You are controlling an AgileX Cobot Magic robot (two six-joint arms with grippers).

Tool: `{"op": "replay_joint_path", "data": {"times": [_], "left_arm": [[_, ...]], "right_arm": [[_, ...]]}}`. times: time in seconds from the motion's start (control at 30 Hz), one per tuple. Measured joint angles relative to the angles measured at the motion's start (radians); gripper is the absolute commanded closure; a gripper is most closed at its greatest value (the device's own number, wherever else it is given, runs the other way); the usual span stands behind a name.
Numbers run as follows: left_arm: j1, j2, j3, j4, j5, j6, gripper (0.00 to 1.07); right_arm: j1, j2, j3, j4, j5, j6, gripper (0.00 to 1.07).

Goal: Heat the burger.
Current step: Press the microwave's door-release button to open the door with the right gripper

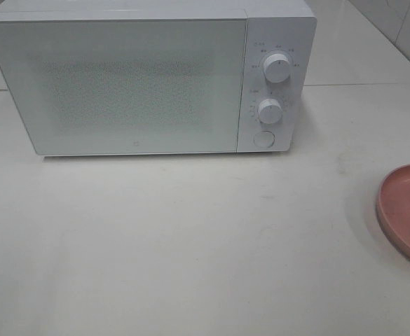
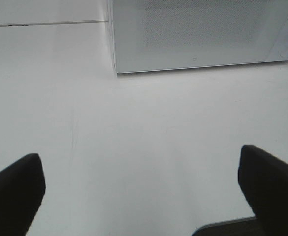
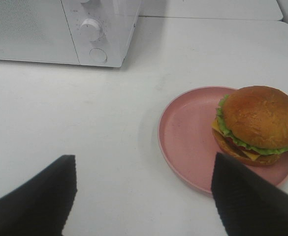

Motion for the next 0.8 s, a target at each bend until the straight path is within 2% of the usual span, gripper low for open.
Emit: {"op": "replay_joint_path", "data": {"times": [0.8], "left_arm": [[0.000, 0.000, 0.000, 0.000, 0.000, 0.000, 0.07]], "right_arm": [[0.000, 0.000, -0.008, 0.000, -0.013, 0.000, 0.32]]}}
